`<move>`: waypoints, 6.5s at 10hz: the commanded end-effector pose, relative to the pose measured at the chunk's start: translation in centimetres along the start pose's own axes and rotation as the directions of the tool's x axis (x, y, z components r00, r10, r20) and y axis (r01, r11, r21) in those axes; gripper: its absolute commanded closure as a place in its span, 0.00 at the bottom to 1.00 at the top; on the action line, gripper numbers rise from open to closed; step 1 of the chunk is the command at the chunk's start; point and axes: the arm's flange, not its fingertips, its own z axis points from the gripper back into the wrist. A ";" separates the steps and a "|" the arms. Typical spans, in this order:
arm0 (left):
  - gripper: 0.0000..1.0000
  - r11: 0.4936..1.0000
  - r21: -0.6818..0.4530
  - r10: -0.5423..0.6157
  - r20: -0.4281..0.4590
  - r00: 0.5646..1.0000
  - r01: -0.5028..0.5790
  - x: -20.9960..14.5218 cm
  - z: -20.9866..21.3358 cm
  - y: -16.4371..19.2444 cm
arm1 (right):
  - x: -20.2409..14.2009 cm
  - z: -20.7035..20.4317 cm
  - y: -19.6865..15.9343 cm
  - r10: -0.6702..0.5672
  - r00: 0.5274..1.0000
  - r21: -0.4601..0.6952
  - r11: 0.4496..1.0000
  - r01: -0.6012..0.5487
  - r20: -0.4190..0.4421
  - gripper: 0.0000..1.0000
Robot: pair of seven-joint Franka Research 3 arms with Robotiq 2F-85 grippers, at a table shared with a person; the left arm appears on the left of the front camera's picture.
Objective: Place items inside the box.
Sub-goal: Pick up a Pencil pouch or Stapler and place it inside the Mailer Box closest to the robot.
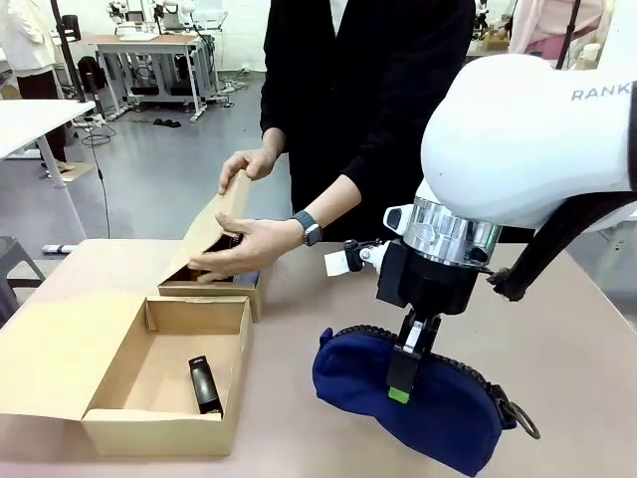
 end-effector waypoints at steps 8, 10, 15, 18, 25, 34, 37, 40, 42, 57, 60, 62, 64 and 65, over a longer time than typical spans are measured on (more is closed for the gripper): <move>0.00 1.000 -0.018 -0.016 0.001 1.000 0.016 -0.1 0.1 -0.1 | 2.4 1.0 0.6 -0.823 0.512 0.178 0.557 0.811 0.245 0.93; 0.00 1.000 -0.018 -0.016 0.001 1.000 0.016 -0.1 0.1 -0.1 | 1.5 1.4 0.7 -0.867 0.363 0.224 0.450 0.864 0.342 0.93; 0.00 1.000 -0.018 -0.016 0.001 1.000 0.016 -0.1 0.1 -0.1 | 1.5 1.3 0.3 -0.864 0.368 0.219 0.455 0.863 0.344 0.93; 0.00 1.000 -0.018 -0.016 0.001 1.000 0.016 -0.1 0.1 -0.1 | 1.8 1.3 0.3 -0.862 0.375 0.212 0.460 0.862 0.342 0.93; 0.00 1.000 -0.018 -0.016 0.001 1.000 0.016 -0.1 0.1 -0.1 | 16.5 -0.1 4.9 -0.883 0.319 0.351 0.436 0.829 0.343 0.93; 0.00 1.000 -0.018 -0.016 0.001 1.000 0.016 -0.1 0.1 -0.1 | 24.5 -4.3 7.9 -0.884 0.337 0.279 0.430 0.859 0.324 0.93; 0.00 1.000 -0.018 -0.016 0.001 1.000 0.016 -0.1 0.1 -0.1 | 27.5 -5.6 6.8 -0.877 0.346 0.256 0.438 0.862 0.334 0.93; 0.00 1.000 -0.018 -0.016 0.001 1.000 0.016 -0.1 0.1 -0.1 | 30.4 -8.4 5.3 -0.852 0.422 0.188 0.490 0.851 0.311 0.93; 0.00 1.000 -0.018 -0.016 0.001 1.000 0.016 -0.1 0.1 -0.1 | 30.9 -10.1 3.9 -0.863 0.408 0.162 0.467 0.869 0.297 0.93; 0.00 1.000 -0.018 -0.016 0.001 1.000 0.016 -0.1 0.1 -0.1 | 29.7 -11.5 2.5 -0.879 0.432 0.198 0.468 0.861 0.201 0.00; 0.00 1.000 -0.018 -0.016 0.001 1.000 0.016 -0.1 0.1 -0.1 | 29.4 -11.3 2.8 -0.873 0.442 0.204 0.481 0.853 0.207 0.00; 0.00 1.000 -0.018 -0.016 0.001 1.000 0.016 -0.1 0.1 -0.1 | 28.5 -10.5 3.1 -0.869 0.446 0.221 0.488 0.845 0.214 0.00; 0.00 1.000 -0.018 -0.016 0.001 1.000 0.016 -0.1 0.1 -0.1 | 24.3 -6.6 2.8 -0.830 0.511 0.348 0.558 0.754 0.224 0.00; 0.00 1.000 -0.018 -0.016 0.001 1.000 0.016 -0.1 0.1 -0.1 | 20.6 -4.2 2.4 -0.800 0.568 0.452 0.586 0.673 0.191 0.00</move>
